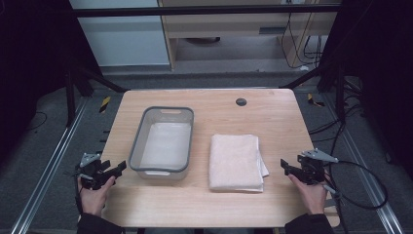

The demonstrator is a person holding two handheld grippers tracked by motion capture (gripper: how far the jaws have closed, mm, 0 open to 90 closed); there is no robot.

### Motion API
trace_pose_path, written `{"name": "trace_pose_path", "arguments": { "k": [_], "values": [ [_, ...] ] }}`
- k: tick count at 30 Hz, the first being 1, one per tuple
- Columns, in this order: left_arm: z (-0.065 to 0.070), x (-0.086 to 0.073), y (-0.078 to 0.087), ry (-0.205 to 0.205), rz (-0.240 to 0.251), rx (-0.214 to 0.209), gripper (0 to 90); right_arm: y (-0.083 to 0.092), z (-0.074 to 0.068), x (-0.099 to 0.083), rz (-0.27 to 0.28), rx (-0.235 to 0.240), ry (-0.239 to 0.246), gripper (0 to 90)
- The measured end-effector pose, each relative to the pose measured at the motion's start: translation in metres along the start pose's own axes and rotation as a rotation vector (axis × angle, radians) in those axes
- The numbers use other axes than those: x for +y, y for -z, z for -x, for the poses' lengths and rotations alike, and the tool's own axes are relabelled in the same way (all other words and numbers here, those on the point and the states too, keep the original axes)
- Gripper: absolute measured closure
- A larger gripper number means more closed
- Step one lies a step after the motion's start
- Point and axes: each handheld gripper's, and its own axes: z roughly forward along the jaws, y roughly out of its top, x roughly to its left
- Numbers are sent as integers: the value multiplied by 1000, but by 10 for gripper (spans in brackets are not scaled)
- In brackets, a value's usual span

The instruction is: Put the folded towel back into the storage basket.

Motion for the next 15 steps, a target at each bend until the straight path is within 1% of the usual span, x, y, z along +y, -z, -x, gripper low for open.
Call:
{"name": "trace_pose_path", "arguments": {
  "k": [2, 4, 5, 6, 7, 9, 12, 15],
  "values": [
    [1, 1, 2, -7, 5, -1, 316, 1, 0, 0, 5, 3, 6, 296],
    [1, 3, 7, -4, 28, -11, 317, 2, -3, 2, 11, 8, 6, 296],
    [1, 3, 7, -4, 28, -11, 317, 2, -3, 2, 11, 8, 6, 296],
    [1, 4, 9, -2, 31, -11, 319, 3, -4, 4, 12, 28, -9, 299],
    [1, 5, 10, 1, 37, -12, 319, 3, -4, 4, 12, 28, -9, 299],
    [2, 6, 13, -1, 46, -14, 324, 5, -6, 5, 19, 39, 0, 309],
    [3, 9, 17, -8, 58, -17, 329, 6, -8, 8, 31, 30, 32, 322],
    [5, 10, 19, -10, 66, -24, 331, 8, -10, 10, 36, 38, 34, 338]
  ]
}}
